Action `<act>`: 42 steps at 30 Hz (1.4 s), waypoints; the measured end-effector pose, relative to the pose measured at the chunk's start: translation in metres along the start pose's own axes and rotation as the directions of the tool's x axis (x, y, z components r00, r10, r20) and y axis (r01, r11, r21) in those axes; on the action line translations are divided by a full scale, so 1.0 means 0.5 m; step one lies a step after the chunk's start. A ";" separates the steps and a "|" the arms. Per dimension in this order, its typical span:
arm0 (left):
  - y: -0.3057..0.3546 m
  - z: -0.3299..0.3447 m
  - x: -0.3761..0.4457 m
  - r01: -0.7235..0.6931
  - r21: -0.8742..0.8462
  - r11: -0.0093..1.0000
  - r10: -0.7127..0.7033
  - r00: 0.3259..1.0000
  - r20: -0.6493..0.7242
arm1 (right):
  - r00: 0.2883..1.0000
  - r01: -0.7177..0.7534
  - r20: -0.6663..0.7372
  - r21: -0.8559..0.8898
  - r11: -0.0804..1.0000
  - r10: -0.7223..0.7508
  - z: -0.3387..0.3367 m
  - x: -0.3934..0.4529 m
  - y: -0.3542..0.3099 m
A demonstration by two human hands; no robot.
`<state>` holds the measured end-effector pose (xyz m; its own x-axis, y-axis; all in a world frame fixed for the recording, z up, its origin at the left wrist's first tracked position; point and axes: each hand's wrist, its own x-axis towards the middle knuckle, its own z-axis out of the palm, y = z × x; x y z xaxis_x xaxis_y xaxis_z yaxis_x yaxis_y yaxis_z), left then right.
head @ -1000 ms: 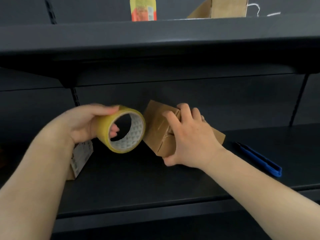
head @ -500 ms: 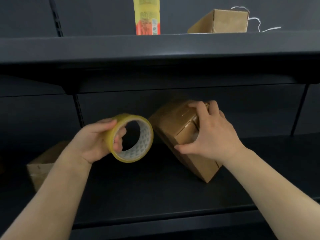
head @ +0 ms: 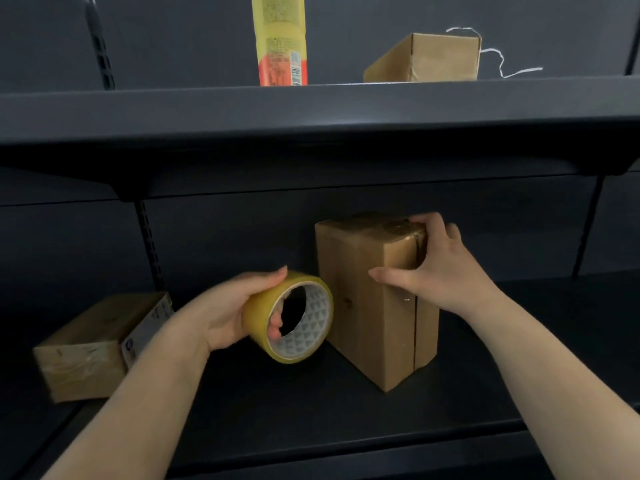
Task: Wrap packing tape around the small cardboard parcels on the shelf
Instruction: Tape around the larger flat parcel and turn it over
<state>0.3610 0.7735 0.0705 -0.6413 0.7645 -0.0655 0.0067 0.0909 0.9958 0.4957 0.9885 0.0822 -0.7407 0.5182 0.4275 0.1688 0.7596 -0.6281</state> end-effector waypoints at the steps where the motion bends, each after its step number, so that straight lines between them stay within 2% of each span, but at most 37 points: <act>1: -0.004 0.008 0.004 0.015 0.003 1.000 -0.015 1.000 0.001 | 1.000 0.001 0.004 -0.008 1.000 -0.001 -0.001 0.000 0.001; 4: -0.018 0.032 0.015 0.072 0.024 0.997 -0.070 0.997 -0.041 | 1.000 0.008 -0.016 -0.002 1.000 -0.009 0.002 -0.001 0.003; 7: -0.041 0.047 0.020 0.154 0.198 0.968 -0.146 0.988 -0.057 | 1.000 -0.001 -0.030 0.020 1.000 0.002 0.003 -0.002 0.003; 10: -0.043 0.040 0.017 0.139 0.202 0.969 -0.134 0.990 -0.038 | 0.999 -0.034 0.000 0.005 0.999 0.034 0.001 -0.006 -0.004; 11: -0.040 0.034 0.015 0.109 0.185 0.977 -0.104 0.994 -0.034 | 0.998 -0.054 0.014 -0.034 0.998 0.055 -0.005 -0.007 -0.010; 13: -0.036 0.024 0.007 0.062 0.139 0.988 -0.059 0.998 -0.024 | 0.997 -0.062 0.035 -0.224 0.973 0.071 -0.024 -0.006 -0.028; 16: -0.039 0.021 -0.004 0.087 0.127 0.988 -0.088 0.996 -0.001 | 0.985 -0.040 0.126 -0.496 0.868 0.117 -0.054 0.008 -0.081; 20: -0.047 0.029 -0.011 0.085 0.128 0.988 -0.088 0.996 0.018 | 0.880 -0.046 0.342 -0.629 0.776 0.330 -0.044 0.060 -0.160; 22: -0.049 0.031 -0.015 0.078 0.115 0.990 -0.082 0.996 0.028 | 0.861 -0.036 0.324 -0.730 0.683 0.392 -0.031 0.080 -0.190; 24: -0.054 0.031 -0.017 0.067 0.099 0.993 -0.071 0.997 0.037 | 0.882 0.001 0.254 -0.844 0.536 0.397 -0.024 0.083 -0.208; 26: -0.059 0.032 -0.017 0.053 0.089 0.995 -0.058 0.997 0.058 | 0.894 0.018 0.233 -0.871 0.491 0.381 -0.016 0.086 -0.213; 27: -0.062 0.034 -0.016 0.048 0.083 0.995 -0.053 0.996 0.068 | 0.892 0.023 0.252 -0.854 0.520 0.374 -0.011 0.092 -0.206; 31: -0.071 0.030 -0.013 0.016 0.004 1.000 -0.016 0.995 0.096 | 0.853 0.035 0.413 -0.655 0.755 0.318 -0.006 0.111 -0.169; 35: -0.086 0.008 -0.019 0.020 -0.134 0.991 0.010 0.975 0.220 | 0.879 0.032 0.403 -0.583 0.812 0.255 -0.007 0.121 -0.148; 38: -0.094 -0.014 -0.026 -0.001 -0.248 0.969 0.063 0.968 0.242 | 0.867 -0.006 0.421 -0.526 0.850 0.267 -0.015 0.134 -0.144; 40: -0.086 -0.021 -0.032 -0.032 -0.215 0.976 0.084 0.968 0.236 | 0.853 -0.014 0.443 -0.511 0.860 0.277 -0.018 0.139 -0.141; 42: -0.067 -0.012 -0.040 -0.040 0.001 0.999 0.039 0.987 0.158 | 0.854 -0.002 0.444 -0.517 0.856 0.270 -0.021 0.141 -0.140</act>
<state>0.3687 0.7513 0.0389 -0.5114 0.8586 -0.0353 0.0329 0.0606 0.9976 0.4384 0.9762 0.1630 -0.8759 0.4734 -0.0934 0.4823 0.8522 -0.2027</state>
